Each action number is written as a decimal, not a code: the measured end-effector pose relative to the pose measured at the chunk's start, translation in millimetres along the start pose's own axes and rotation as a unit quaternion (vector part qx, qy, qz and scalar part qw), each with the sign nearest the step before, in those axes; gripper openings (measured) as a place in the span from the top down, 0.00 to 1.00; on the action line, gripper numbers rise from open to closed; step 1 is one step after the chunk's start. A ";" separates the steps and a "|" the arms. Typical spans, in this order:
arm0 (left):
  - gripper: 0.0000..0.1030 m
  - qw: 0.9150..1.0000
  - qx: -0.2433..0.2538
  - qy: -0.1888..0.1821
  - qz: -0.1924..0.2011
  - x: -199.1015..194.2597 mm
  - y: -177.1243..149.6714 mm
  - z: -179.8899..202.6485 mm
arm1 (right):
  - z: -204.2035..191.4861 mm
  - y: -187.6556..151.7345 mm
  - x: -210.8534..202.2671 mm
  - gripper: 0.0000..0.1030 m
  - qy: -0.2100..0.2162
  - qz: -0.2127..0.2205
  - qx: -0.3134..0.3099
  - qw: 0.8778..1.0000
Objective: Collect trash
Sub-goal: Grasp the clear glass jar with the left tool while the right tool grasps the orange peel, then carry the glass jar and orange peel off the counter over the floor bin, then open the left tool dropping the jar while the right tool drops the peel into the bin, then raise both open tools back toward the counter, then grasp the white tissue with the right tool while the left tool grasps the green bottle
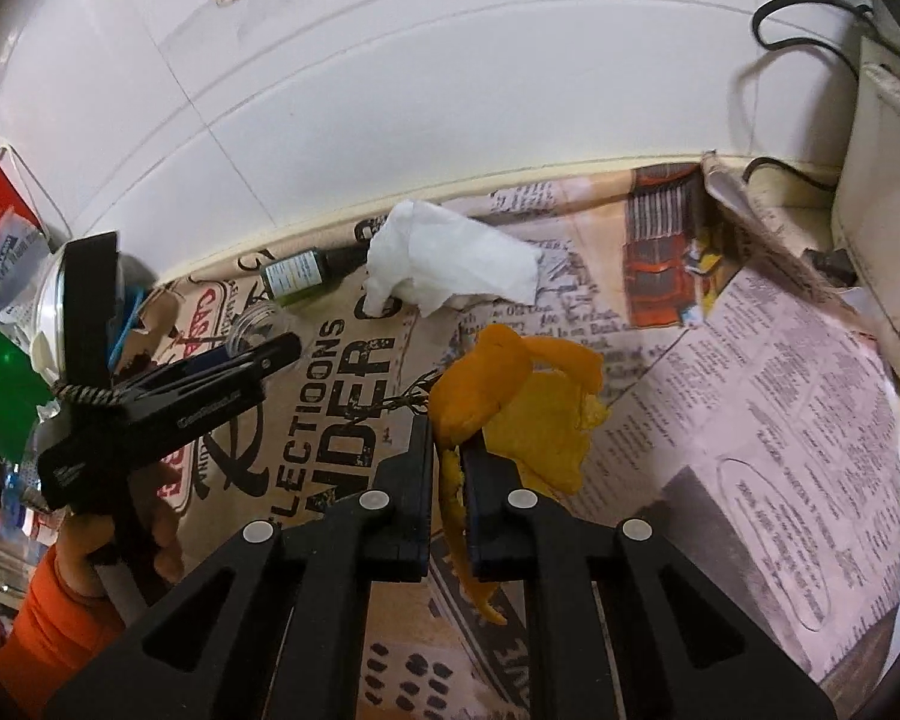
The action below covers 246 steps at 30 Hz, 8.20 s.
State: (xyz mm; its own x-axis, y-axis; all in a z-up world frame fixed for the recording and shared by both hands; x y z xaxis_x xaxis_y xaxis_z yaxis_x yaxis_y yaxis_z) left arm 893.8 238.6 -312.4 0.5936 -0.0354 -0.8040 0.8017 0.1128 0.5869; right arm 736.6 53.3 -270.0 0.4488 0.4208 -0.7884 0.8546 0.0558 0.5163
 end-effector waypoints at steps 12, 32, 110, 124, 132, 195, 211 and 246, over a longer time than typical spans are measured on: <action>0.48 0.999 -0.008 0.022 0.037 -109.7 -38.8 45.9 | 17.7 -26.8 -90.6 0.92 0.041 0.039 -0.031 0.998; 0.48 0.993 -0.039 0.062 0.088 -292.1 -170.1 164.3 | 36.3 -113.1 -236.7 0.92 0.093 0.055 -0.097 0.989; 0.48 0.988 -0.063 0.009 -0.142 7.0 -696.3 111.7 | 118.8 -581.5 57.7 0.65 0.006 -0.197 -0.043 0.979; 0.48 0.984 -0.024 -0.003 -0.179 8.4 -688.4 143.6 | 133.8 -554.7 15.6 0.64 -0.011 -0.165 -0.022 0.986; 0.48 0.989 -0.016 0.011 -0.144 -91.6 -630.5 137.3 | 95.6 -505.3 -57.1 0.64 -0.002 -0.145 -0.031 0.989; 0.04 0.975 -0.080 0.113 0.174 -377.6 -136.2 117.1 | 32.3 -70.3 -287.1 0.31 0.025 0.139 -0.128 0.982; 0.04 0.987 -0.062 0.077 0.129 -247.6 -35.9 -12.1 | -0.9 19.7 -122.6 0.31 0.018 0.073 -0.040 0.996; 0.33 0.996 -0.071 -0.062 0.008 65.6 47.5 -46.1 | 22.1 46.6 29.3 0.91 -0.037 0.012 -0.021 0.999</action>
State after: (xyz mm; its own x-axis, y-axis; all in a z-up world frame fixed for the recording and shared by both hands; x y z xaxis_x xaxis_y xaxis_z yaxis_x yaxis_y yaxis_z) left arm 967.6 287.4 -341.6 0.6175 -0.1537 -0.7714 0.7792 0.2534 0.5733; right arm 795.3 48.2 -276.5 0.4880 0.3540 -0.7978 0.8326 0.0856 0.5473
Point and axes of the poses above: each gripper's, at about its wrist camera, not at the fingertips, and x roughly the way its jaws point, z to its right, y to its top, the point moved 6 cm from there along x, roughly the way its jaws point, and after that the axes turned 1 degree about y, right-handed, at the moved point
